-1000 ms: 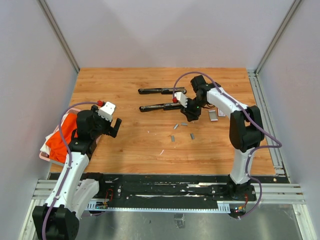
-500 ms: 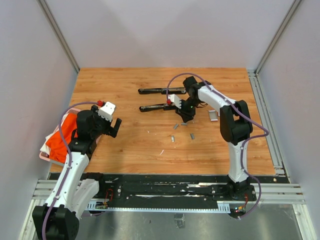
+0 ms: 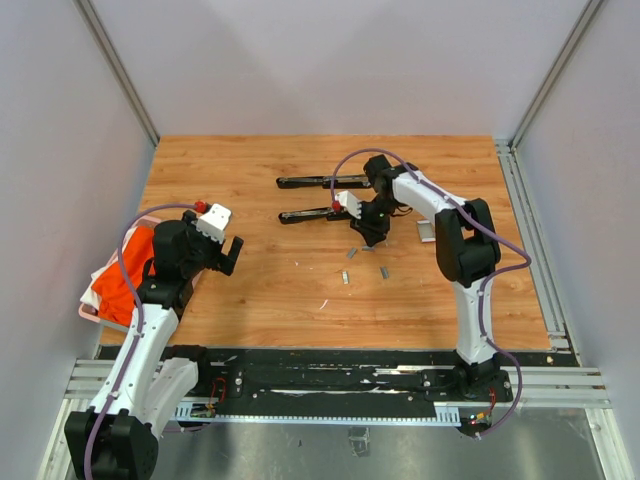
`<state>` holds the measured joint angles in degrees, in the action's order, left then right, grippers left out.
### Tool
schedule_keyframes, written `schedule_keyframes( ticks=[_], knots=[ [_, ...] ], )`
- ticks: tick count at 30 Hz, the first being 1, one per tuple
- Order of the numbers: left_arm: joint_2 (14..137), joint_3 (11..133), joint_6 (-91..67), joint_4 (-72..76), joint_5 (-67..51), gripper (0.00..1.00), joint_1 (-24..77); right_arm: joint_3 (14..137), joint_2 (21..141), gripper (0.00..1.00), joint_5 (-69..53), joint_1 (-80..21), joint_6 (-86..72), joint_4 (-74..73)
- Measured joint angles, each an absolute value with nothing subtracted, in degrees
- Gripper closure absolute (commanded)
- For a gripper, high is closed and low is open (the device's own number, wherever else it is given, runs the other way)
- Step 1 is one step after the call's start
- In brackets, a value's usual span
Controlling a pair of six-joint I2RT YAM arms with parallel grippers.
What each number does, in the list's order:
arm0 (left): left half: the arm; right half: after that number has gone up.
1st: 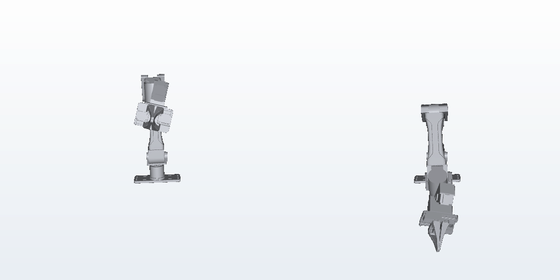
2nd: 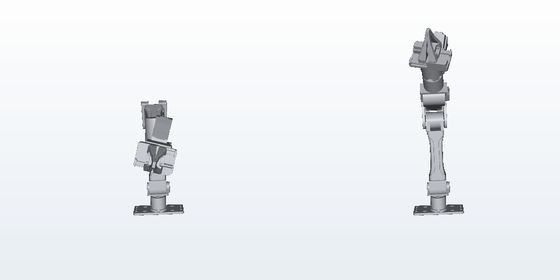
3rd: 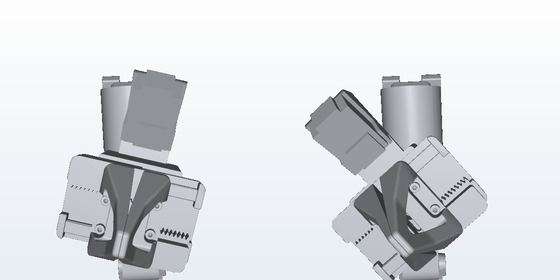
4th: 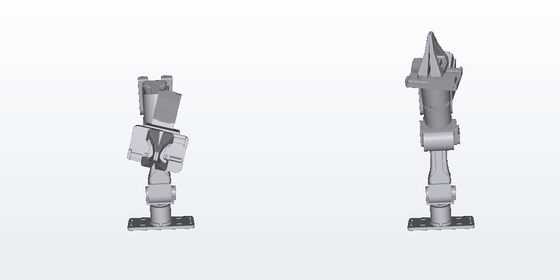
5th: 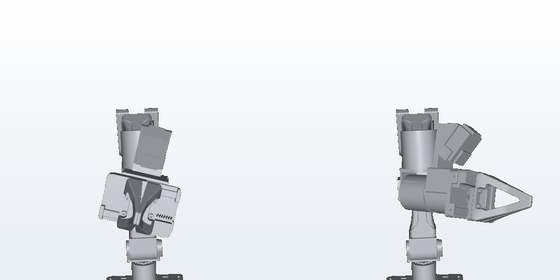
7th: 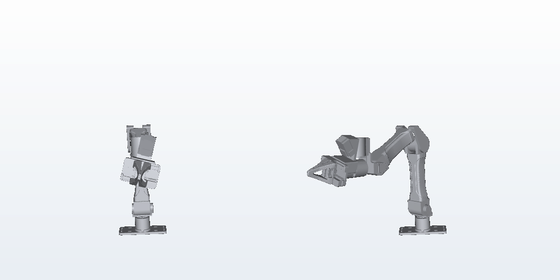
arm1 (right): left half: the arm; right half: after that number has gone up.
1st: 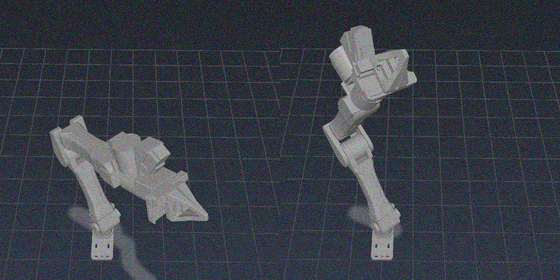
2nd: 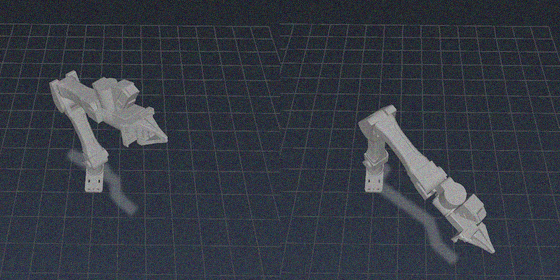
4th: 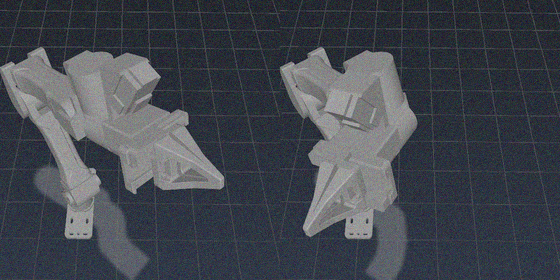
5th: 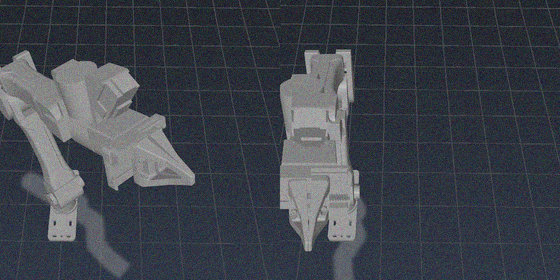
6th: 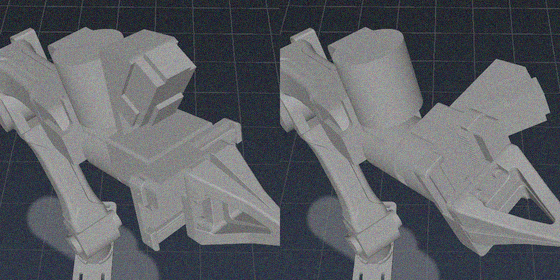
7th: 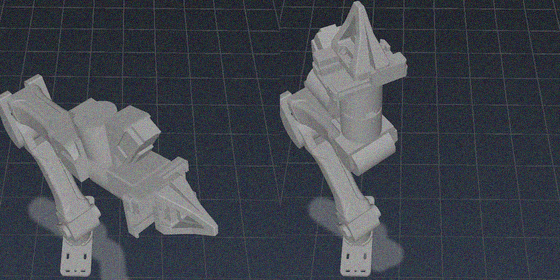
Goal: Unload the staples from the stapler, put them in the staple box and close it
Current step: Pick up the staple from the center of the board.
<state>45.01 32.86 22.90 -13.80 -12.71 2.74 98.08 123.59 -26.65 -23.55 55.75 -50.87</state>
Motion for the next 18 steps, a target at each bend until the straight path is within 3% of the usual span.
schedule_keyframes(
  ticks=[18],
  knots=[
    [45.0, 32.8, 22.9, -13.8, -12.7, 0.02, 2.7, 98.0, 124.0, 0.69, -25.0, -24.7, 55.0, -49.6]
  ],
)
